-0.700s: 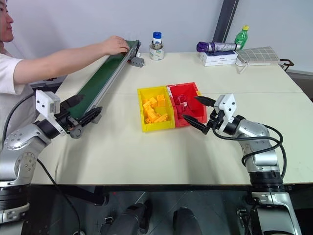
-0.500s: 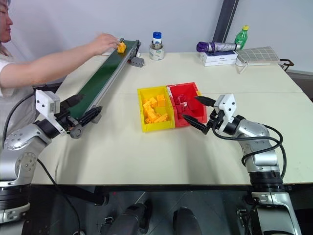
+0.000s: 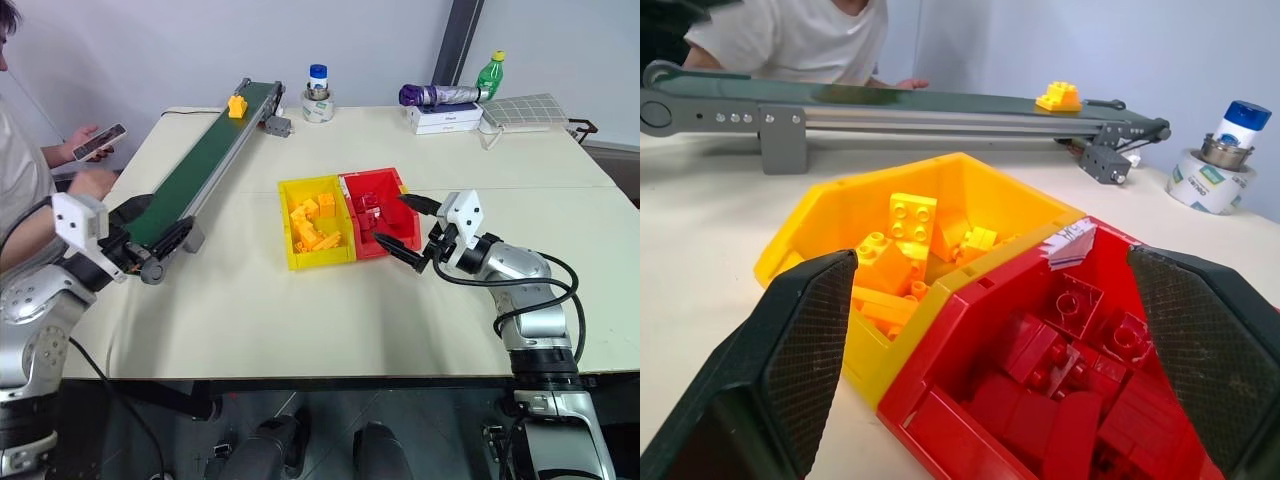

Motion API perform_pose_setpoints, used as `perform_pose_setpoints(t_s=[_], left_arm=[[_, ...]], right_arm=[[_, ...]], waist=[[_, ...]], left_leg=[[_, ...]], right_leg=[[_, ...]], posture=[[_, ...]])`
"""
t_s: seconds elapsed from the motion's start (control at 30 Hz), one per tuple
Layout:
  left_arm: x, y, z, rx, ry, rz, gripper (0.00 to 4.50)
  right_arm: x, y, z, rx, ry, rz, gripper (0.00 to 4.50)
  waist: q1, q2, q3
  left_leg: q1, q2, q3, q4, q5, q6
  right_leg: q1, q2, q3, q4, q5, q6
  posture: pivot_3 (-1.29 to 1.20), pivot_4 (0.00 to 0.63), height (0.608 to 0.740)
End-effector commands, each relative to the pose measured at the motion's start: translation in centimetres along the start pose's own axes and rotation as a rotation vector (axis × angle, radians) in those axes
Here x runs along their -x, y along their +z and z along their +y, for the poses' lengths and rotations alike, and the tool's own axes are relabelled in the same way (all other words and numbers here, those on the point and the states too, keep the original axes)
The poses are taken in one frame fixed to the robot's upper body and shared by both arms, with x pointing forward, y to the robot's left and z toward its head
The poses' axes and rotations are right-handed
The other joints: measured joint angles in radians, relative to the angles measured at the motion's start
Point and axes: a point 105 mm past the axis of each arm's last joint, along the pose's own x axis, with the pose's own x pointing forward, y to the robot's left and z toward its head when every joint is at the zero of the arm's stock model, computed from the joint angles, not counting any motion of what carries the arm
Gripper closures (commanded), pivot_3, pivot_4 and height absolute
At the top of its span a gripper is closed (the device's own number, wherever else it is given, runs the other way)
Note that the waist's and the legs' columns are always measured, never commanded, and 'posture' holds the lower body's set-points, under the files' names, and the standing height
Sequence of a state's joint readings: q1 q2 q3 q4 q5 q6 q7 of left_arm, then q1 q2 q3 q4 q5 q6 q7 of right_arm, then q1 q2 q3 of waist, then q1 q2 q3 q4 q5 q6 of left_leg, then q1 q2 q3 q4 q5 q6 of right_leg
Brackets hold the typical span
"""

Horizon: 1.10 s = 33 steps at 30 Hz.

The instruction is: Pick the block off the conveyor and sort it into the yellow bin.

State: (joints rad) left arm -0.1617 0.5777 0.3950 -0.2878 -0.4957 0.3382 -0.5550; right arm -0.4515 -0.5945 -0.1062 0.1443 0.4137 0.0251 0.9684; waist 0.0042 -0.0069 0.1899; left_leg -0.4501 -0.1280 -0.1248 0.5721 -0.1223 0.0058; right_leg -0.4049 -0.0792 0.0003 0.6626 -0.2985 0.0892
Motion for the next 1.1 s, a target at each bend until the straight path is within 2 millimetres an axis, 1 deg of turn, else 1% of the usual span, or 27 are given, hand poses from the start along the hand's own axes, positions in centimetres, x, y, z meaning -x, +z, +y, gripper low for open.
perform_pose_setpoints(t_s=[0.03, 0.1, 0.2, 0.23, 0.33, 0.43, 0.53, 0.6, 0.7, 1.1], left_arm=[[1.6, 1.6, 1.3, -0.076, 0.114, -0.049, 0.04], [2.9, 0.9, 1.7, -0.085, 0.152, -0.016, 0.04], [4.1, 0.0, 2.0, -0.084, 0.177, 0.02, 0.04], [4.6, -0.1, 2.2, -0.063, 0.213, 0.014, 0.04], [5.1, 0.1, 2.4, -0.038, 0.29, -0.02, 0.04], [5.4, -0.6, 2.6, -0.038, 0.364, -0.011, 0.04], [5.5, -1.3, 2.8, -0.023, 0.387, 0.01, 0.04], [5.5, -1.5, 3.2, -0.017, 0.41, 0.01, 0.04], [5.3, -1.4, 3.5, -0.007, 0.423, 0.001, 0.04], [4.5, -1.2, 3.3, -0.009, 0.407, -0.013, 0.04]], right_arm=[[-0.1, 1.4, -0.6, 0.044, -0.012, -0.046, 0.0], [-0.2, 1.3, -0.6, 0.047, -0.008, -0.043, 0.0], [-0.2, 1.3, -0.7, 0.048, -0.007, -0.041, 0.0], [-0.2, 1.2, -0.7, 0.051, -0.009, -0.04, 0.0], [-0.3, 1.2, -0.6, 0.048, -0.007, -0.042, 0.0], [-0.3, 1.2, -0.6, 0.052, -0.008, -0.041, 0.0], [-0.3, 1.2, -0.7, 0.054, -0.01, -0.041, 0.0], [-0.4, 1.2, -0.7, 0.055, -0.01, -0.041, 0.0], [-0.4, 1.2, -0.7, 0.055, -0.009, -0.042, 0.0], [-0.4, 1.1, -0.7, 0.055, -0.014, -0.043, 0.0]], waist=[[0.001, 0.0, 0.0], [-0.001, 0.0, 0.0], [0.0, 0.0, 0.0], [0.0, 0.0, 0.0], [0.007, 0.0, 0.0], [0.008, 0.0, 0.0], [0.007, 0.0, 0.0], [0.006, 0.0, 0.0], [0.006, 0.0, 0.0], [0.006, 0.0, 0.0]], left_leg=[[0.0, 0.0, 0.0, 0.0, 0.0, 0.0], [0.0, 0.0, 0.0, 0.0, 0.0, 0.0], [0.0, 0.0, 0.001, 0.0, 0.0, 0.0], [0.0, 0.0, 0.001, 0.0, 0.0, 0.0], [0.0, 0.0, 0.001, 0.0, 0.0, 0.0], [0.0, 0.0, 0.001, 0.0, 0.0, 0.0], [0.0, 0.0, 0.002, 0.0, 0.0, 0.0], [-0.001, 0.0, 0.002, 0.0, 0.0, 0.0], [-0.001, 0.001, 0.003, 0.0, 0.0, 0.0], [0.0, 0.001, 0.003, 0.0, 0.0, 0.0]], right_leg=[[0.0, 0.0, 0.0, 0.0, 0.0, 0.0], [0.0, 0.0, 0.0, 0.0, 0.0, 0.0], [0.0, 0.0, 0.001, 0.0, 0.0, 0.0], [0.0, 0.0, 0.001, 0.0, 0.0, 0.0], [0.0, 0.0, 0.001, 0.0, 0.0, 0.0], [0.0, -0.001, 0.001, 0.0, 0.0, 0.0], [0.001, -0.001, 0.001, 0.0, 0.0, 0.0], [0.001, -0.001, 0.0, 0.0, 0.0, 0.0], [0.0, -0.001, 0.0, 0.0, 0.0, 0.0], [0.0, -0.001, 0.0, 0.0, 0.0, 0.0]], posture=[[0.0, 0.15, 0.74], [0.0, 0.15, 0.74], [0.0, 0.15, 0.74], [0.0, 0.15, 0.74], [0.0, 0.15, 0.74], [0.0, 0.15, 0.74], [0.0, 0.15, 0.74], [0.0, 0.15, 0.74], [0.0, 0.15, 0.74], [0.0, 0.15, 0.74]])
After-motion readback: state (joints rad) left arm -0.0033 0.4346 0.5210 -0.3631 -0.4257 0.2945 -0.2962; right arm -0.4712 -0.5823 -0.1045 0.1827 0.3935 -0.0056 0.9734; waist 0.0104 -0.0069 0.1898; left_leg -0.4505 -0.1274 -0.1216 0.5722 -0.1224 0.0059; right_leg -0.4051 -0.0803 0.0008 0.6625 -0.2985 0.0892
